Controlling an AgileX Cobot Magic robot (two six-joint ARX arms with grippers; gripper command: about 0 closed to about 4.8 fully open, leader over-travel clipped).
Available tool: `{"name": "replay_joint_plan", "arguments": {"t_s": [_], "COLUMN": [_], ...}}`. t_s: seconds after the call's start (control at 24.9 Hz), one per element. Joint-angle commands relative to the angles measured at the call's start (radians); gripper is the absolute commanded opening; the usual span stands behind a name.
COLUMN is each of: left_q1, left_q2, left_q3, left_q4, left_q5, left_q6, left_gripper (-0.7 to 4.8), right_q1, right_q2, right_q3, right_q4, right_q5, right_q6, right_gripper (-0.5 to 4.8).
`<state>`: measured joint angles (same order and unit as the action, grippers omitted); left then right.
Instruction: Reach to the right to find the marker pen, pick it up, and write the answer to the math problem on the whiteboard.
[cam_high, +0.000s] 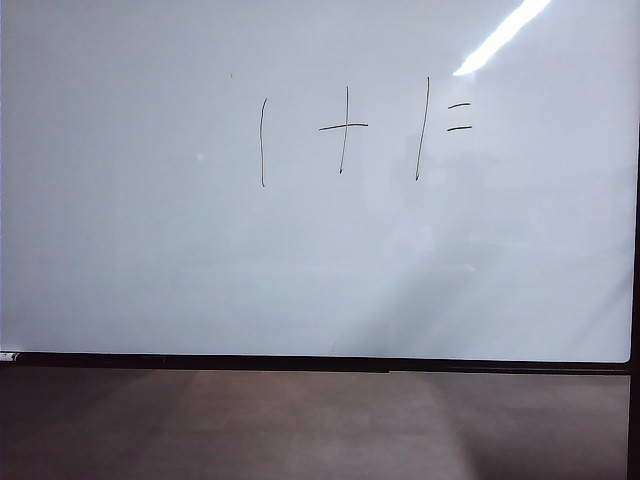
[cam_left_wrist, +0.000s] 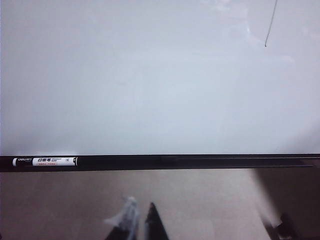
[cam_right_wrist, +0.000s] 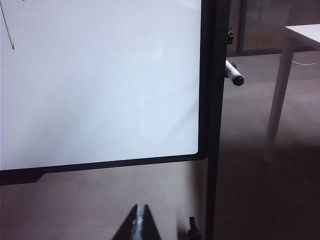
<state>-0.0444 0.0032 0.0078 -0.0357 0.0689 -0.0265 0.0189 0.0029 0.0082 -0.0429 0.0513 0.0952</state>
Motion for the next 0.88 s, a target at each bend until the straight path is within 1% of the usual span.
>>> {"name": "replay_joint_plan", "arguments": {"t_s": [0.04,0.24,0.32,0.4,0.44,0.48,0.52,0.56,0.6,0.64,0.68,0.8,0.88], "left_q1": [0.002,0.002,-0.013,-0.068,-0.121,-0.148,-0.220,-0.255,-0.333,-0.373,-0.443,-0.520,-0.553], "left_q2": [0.001,0.001,0.001,0.001,0.002,0.008,0.057,0.092,0.204,0.271,0.402,0.616,0.771], "left_q3": [0.001,0.001,0.001,0.001,0.003,0.003,0.005,0.008,0.039,0.073,0.166,0.323,0.436], "left_q4": [0.014,0.014,0.023,0.094,0.177,0.227,0.378,0.455,0.589,0.626,0.636,0.636,0.636], "left_q5": [0.003,0.003,0.003,-0.001,0.000,0.000,-0.001,-0.002,-0.006,-0.009,-0.013,-0.008,0.027], "left_q6": [0.003,0.002,0.000,0.000,-0.001,-0.006,-0.015,-0.014,-0.005,0.003,0.025,0.058,0.076], "left_gripper": [0.27,0.27,0.27,0.27,0.27,0.27,0.27,0.27,0.27,0.27,0.27,0.27,0.27], "right_q1": [0.001,0.001,0.001,0.001,0.001,0.001,0.001,0.001,0.001,0.001,0.001,0.002,0.002], "right_q2": [-0.001,-0.001,-0.001,-0.001,-0.001,-0.001,-0.001,-0.001,-0.001,-0.001,-0.001,-0.001,-0.001], "right_q3": [-0.004,-0.004,-0.004,-0.004,-0.004,-0.004,-0.004,-0.004,-0.004,-0.004,-0.004,-0.004,-0.004], "right_q4": [0.017,0.017,0.017,0.017,0.017,0.017,0.017,0.017,0.017,0.017,0.017,0.017,0.017], "right_q5": [0.002,0.002,0.002,0.002,0.002,0.002,0.002,0.002,0.002,0.002,0.002,0.002,0.002], "right_q6": [0.002,0.002,0.002,0.002,0.002,0.002,0.002,0.002,0.002,0.002,0.002,0.002,0.002], "right_gripper": [-0.01,-0.01,-0.01,-0.01,-0.01,-0.01,-0.01,-0.01,-0.01,-0.01,-0.01,-0.01,-0.01]}}
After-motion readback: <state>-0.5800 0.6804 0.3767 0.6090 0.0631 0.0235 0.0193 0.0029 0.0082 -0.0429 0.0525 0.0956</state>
